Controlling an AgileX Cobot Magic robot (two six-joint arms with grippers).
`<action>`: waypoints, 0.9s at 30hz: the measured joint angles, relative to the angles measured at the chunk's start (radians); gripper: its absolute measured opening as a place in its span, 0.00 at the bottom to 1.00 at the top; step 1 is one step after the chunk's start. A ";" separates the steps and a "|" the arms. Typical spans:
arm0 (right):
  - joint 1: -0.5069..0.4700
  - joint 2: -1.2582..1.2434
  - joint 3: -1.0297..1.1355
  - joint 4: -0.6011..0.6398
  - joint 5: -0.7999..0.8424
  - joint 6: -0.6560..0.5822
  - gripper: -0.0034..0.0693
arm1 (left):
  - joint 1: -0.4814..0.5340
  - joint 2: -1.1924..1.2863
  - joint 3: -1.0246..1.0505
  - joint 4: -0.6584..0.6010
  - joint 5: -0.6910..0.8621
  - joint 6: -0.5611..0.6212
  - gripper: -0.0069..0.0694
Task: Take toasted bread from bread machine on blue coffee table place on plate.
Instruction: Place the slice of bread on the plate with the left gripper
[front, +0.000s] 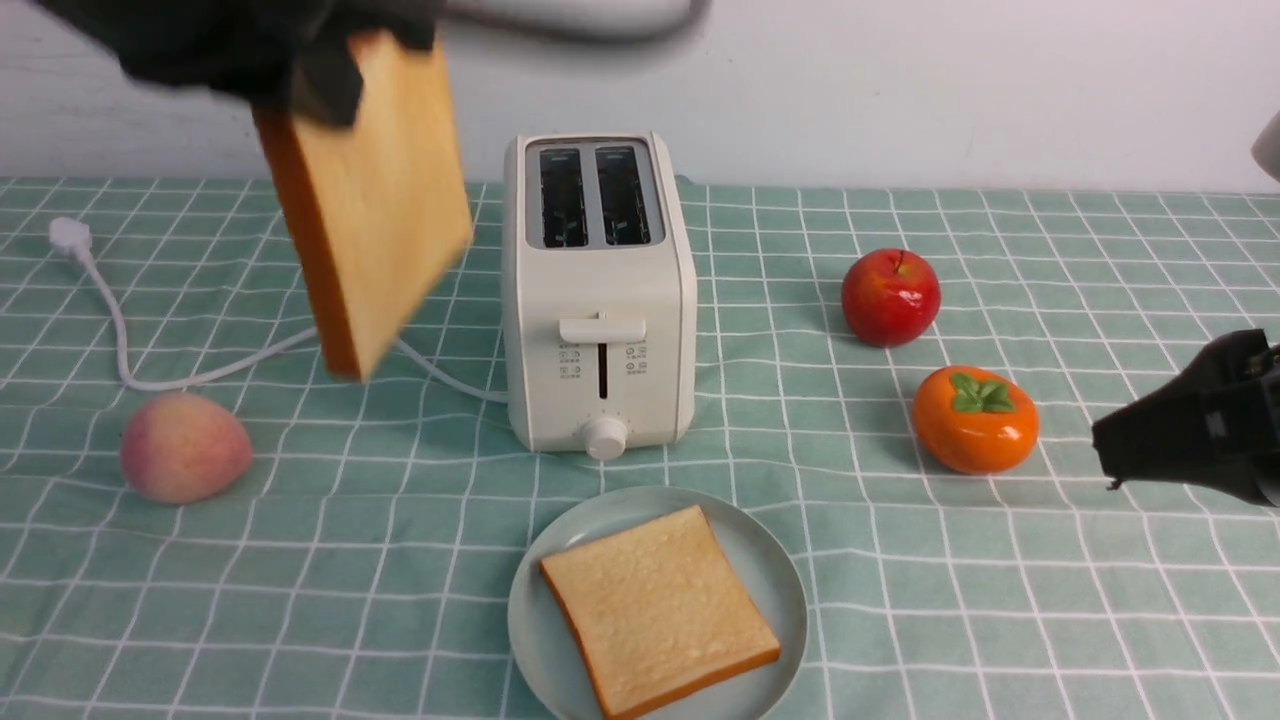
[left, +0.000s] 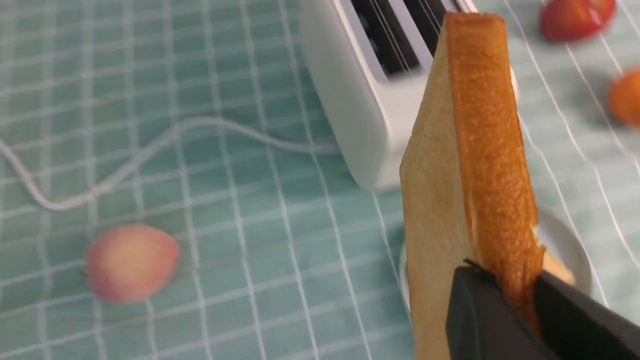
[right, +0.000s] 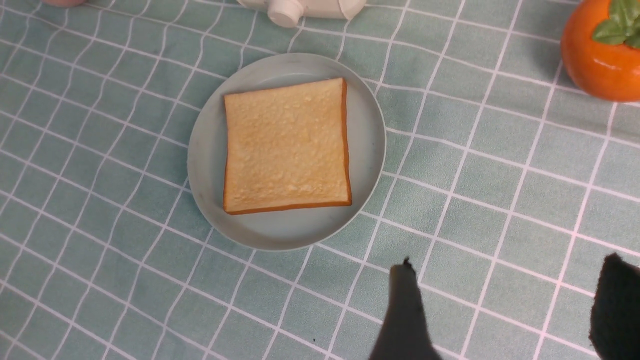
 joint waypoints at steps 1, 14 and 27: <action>0.000 0.000 0.000 0.000 -0.001 0.000 0.67 | 0.000 -0.014 0.085 -0.086 -0.019 0.050 0.17; 0.000 0.000 0.000 0.004 -0.002 0.000 0.56 | 0.000 0.227 0.541 -0.867 -0.674 0.621 0.17; 0.000 0.000 0.000 0.007 0.008 0.000 0.53 | 0.000 0.320 0.541 -0.885 -0.734 0.643 0.49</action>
